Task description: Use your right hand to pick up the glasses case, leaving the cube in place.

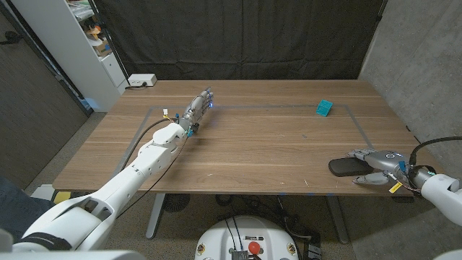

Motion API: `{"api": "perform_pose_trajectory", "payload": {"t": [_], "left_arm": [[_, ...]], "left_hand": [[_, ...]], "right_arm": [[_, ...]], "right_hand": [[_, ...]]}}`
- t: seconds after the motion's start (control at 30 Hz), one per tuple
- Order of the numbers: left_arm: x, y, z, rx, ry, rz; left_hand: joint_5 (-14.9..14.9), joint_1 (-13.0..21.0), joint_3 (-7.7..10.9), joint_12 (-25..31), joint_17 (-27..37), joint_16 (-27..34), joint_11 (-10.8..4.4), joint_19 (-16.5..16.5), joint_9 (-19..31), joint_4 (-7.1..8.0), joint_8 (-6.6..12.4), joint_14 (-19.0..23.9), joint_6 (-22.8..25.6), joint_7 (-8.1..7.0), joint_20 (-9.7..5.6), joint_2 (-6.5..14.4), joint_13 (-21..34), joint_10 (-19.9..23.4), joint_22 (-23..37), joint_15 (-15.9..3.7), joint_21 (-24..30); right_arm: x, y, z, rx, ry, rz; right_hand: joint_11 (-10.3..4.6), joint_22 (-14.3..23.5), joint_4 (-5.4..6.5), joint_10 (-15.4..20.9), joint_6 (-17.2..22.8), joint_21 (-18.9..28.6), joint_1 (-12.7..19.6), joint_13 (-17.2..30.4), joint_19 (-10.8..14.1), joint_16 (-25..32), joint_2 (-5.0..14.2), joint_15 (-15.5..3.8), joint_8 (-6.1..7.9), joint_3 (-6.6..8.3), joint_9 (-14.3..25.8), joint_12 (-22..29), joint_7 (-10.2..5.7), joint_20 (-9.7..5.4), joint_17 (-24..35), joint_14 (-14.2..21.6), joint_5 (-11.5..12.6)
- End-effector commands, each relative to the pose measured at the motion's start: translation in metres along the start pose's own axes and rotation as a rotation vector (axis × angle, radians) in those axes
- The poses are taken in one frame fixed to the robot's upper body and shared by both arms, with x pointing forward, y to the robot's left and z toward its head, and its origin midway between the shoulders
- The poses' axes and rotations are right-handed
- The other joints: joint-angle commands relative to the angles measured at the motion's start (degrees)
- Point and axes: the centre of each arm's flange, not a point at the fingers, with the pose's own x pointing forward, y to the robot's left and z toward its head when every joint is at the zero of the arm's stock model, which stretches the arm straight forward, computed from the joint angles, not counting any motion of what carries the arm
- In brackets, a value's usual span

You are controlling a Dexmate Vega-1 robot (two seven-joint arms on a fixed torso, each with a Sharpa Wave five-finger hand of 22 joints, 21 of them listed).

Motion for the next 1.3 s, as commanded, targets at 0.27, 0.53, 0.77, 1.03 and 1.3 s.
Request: {"api": "perform_pose_trajectory", "payload": {"t": [0.27,0.53,0.77,1.03,1.3], "left_arm": [[0.0,-0.001,-0.006,-0.015,0.0,0.001],[0.0,0.0,-0.006,-0.016,0.001,0.007],[0.001,0.001,-0.006,-0.017,0.001,0.009],[0.002,0.002,-0.008,-0.023,0.003,0.009],[0.001,0.003,-0.009,-0.025,0.002,0.009]], "left_hand": [[-0.4,0.1,0.23,0.1,0.3,0.2,0.02,-0.5,0.2,-0.28,0.15,-0.1,0.5,0.01,0.25,0.5,0.2,0.1,0.3,0.08,0.3],[-0.4,0.0,0.21,0.1,0.3,0.3,0.05,-0.5,0.2,-0.3,0.15,-0.1,0.5,-0.02,0.3,0.5,0.2,0.2,0.3,0.07,0.3],[-0.4,0.0,0.2,0.1,0.3,0.3,0.04,-0.5,0.2,-0.33,0.13,0.0,0.5,-0.01,0.28,0.6,0.2,0.2,0.3,0.04,0.3],[-0.4,0.0,0.19,0.1,0.3,0.3,0.01,-0.5,0.2,-0.36,0.13,0.0,0.5,0.0,0.28,0.6,0.2,0.2,0.3,0.03,0.3],[-0.4,0.0,0.19,0.1,0.3,0.2,0.03,-0.5,0.2,-0.39,0.12,-0.1,0.5,0.0,0.27,0.6,0.2,0.1,0.3,-0.02,0.3]], "right_arm": [[0.012,-0.01,-0.003,-0.014,-0.014,-0.011],[0.019,-0.004,-0.001,-0.004,-0.029,-0.008],[0.019,-0.002,-0.002,0.004,-0.03,-0.01],[0.019,-0.004,-0.003,0.007,-0.026,0.002],[0.019,-0.007,-0.001,0.009,-0.033,-0.021]], "right_hand": [[-0.35,0.1,0.61,3.6,4.0,1.0,1.5,0.2,4.6,1.3,0.5,-1.11,1.13,0.28,0.2,1.1,-0.55,0.11,0.2,3.6,0.7],[-0.71,0.1,0.57,4.6,5.0,1.0,2.2,0.2,5.8,1.5,0.74,-1.55,1.25,0.47,0.2,1.3,-0.8,-0.17,0.3,4.6,0.7],[-1.36,0.1,0.49,7.9,9.9,1.1,4.3,0.5,9.3,2.3,1.87,-3.12,2.39,1.29,0.3,2.0,-1.45,-2.3,0.4,7.7,0.8],[-1.16,0.2,0.55,15.2,19.7,1.9,7.6,1.9,16.9,4.8,3.7,-6.26,5.57,2.53,1.5,4.2,-0.3,-7.51,1.6,14.6,-0.1],[-1.75,0.3,0.45,20.9,22.5,2.4,10.0,2.9,21.1,7.0,5.24,-7.59,7.01,2.99,2.5,6.1,-0.24,-9.67,2.4,19.5,-1.2]]}}
